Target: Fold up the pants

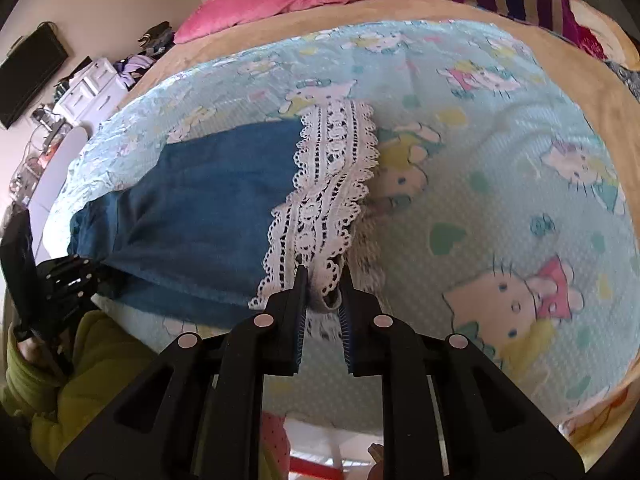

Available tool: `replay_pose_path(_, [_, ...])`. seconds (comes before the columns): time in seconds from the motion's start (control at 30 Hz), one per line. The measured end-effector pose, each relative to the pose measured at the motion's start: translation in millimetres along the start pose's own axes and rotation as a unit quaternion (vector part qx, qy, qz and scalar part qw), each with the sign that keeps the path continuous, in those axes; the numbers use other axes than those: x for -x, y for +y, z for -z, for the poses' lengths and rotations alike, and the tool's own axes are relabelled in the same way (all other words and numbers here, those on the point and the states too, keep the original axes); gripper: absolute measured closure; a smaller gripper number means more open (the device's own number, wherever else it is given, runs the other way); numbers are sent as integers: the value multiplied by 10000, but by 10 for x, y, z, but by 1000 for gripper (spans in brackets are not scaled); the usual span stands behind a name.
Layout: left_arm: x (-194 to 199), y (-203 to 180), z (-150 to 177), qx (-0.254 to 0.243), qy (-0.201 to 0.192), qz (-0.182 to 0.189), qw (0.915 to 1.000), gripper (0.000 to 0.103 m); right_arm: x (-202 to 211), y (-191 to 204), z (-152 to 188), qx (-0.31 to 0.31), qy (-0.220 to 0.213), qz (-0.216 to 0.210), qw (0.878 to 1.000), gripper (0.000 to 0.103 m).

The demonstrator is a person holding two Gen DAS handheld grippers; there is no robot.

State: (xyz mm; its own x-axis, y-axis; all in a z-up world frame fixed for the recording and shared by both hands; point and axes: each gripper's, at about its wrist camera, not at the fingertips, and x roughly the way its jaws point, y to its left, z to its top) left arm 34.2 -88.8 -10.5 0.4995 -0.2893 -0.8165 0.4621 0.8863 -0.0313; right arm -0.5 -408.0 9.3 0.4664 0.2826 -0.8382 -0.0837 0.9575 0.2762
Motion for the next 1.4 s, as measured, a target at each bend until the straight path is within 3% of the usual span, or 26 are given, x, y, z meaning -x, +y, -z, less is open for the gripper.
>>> replay_pose_path(0.47, [-150,-125,144,-320,456,-38,9984,98,-144,-129,133,-115,359,23,9993,93])
replay_pose_path(0.53, [-114,-130,155,-341,428,-6,9985,97,24,-81,86,39,96,248,9996,84])
replay_pose_path(0.6, [-55,-127,179,-344,383,114,9986,88,206,10,33,260,-348,491,9978,82])
replay_pose_path(0.63, [-30,-127,185,-356,362,152,9986,78,259,73,18,368,-508,493,9968,78])
replay_pose_path(0.7, [13,-150,196,-391,339,170,9985,68,275,310,2,769,-688,313,9942,77])
replay_pose_path(0.8, [91,-161,211,-402,259,127,9988,68,76,751,52,1607,-584,7,9853,77])
replay_pose_path(0.9, [143,-150,224,-419,176,33,9990,58,-113,1112,148,2268,-329,-357,9727,73])
replay_pose_path(1.03, [77,-116,210,-323,204,-63,9993,59,-228,1541,406,3480,-304,-270,9366,53])
replay_pose_path(1.07, [64,-119,203,-347,201,-88,9992,60,-242,1594,442,3652,-325,-275,9299,53])
replay_pose_path(1.13, [44,-135,190,-364,170,-103,9991,80,-332,1686,462,3799,-275,-186,9244,52])
replay_pose_path(1.2, [30,-126,181,-348,165,-131,9992,88,-446,1717,443,3839,-217,-44,9231,52])
replay_pose_path(1.27, [41,-106,186,-318,161,-80,9993,94,-572,1724,424,3949,-155,82,9186,56])
replay_pose_path(1.33, [75,-94,194,-323,152,-14,9994,97,-603,1693,413,3964,-70,68,9180,101])
replay_pose_path(1.4, [128,-96,211,-370,128,25,9992,97,-547,1691,414,3987,-4,-135,9170,101])
